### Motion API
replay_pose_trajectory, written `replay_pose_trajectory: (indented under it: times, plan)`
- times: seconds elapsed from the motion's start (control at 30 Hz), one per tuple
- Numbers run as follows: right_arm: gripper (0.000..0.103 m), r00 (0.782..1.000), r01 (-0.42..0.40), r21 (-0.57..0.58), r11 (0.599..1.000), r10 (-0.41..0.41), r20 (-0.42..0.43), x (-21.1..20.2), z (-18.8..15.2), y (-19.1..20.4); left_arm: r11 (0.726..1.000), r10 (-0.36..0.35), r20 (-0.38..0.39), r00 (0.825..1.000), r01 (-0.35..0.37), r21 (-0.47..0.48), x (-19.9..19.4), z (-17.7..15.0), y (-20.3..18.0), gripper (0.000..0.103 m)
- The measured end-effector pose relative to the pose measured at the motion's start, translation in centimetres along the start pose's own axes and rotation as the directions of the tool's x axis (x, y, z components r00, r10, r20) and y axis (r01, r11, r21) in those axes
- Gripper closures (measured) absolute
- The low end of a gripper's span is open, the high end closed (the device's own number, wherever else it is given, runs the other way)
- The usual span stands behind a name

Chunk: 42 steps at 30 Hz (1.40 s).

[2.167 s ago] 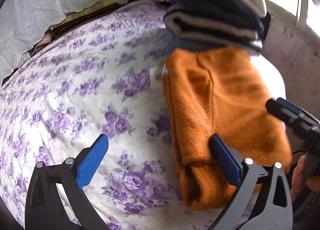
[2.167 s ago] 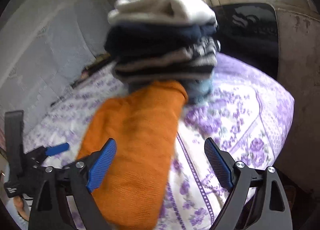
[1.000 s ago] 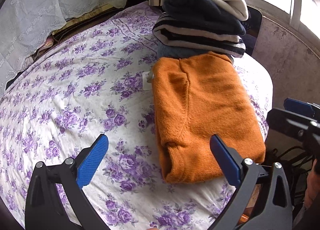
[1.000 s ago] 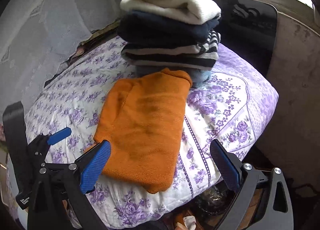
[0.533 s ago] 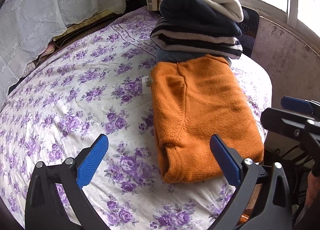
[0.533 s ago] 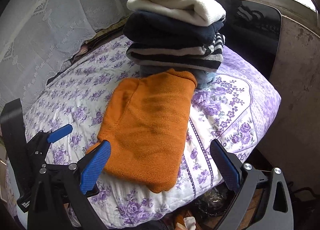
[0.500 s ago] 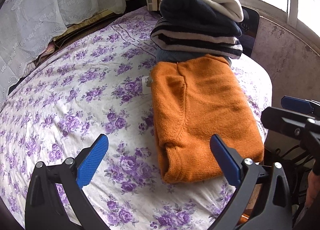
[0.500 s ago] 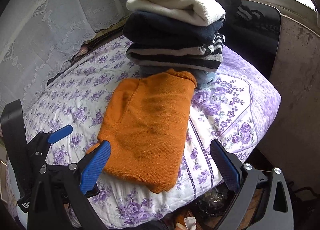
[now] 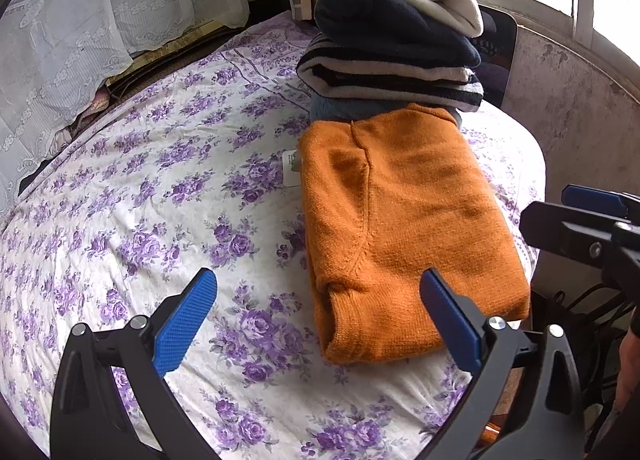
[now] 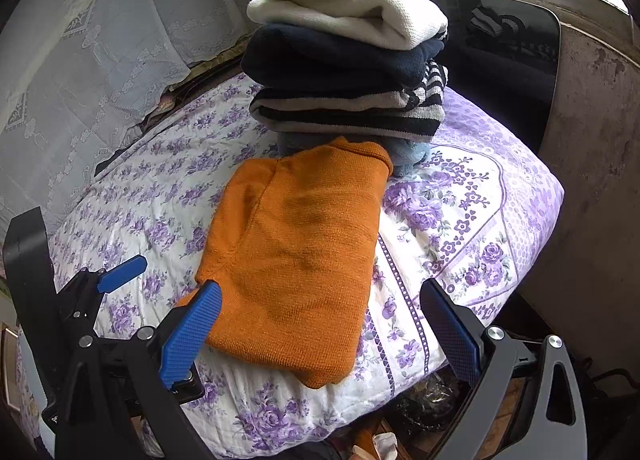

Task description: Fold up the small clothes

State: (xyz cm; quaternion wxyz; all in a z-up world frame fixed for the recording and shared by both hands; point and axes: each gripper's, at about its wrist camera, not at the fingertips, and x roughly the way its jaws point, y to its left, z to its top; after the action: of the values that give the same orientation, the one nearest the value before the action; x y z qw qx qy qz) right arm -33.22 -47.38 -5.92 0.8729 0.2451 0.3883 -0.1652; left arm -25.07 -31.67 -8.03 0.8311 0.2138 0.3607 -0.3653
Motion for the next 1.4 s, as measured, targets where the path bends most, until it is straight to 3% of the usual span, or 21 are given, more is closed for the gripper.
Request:
replay_pose_trajectory:
  times: [1.4]
  plan:
    - [0.003, 1.0, -0.024, -0.021, 1.0, 0.024, -0.006, 0.5, 0.3, 0.46, 1.0, -0.016, -0.019, 1.0, 0.017, 0.018, -0.6, -0.79, 0.45, 0.004]
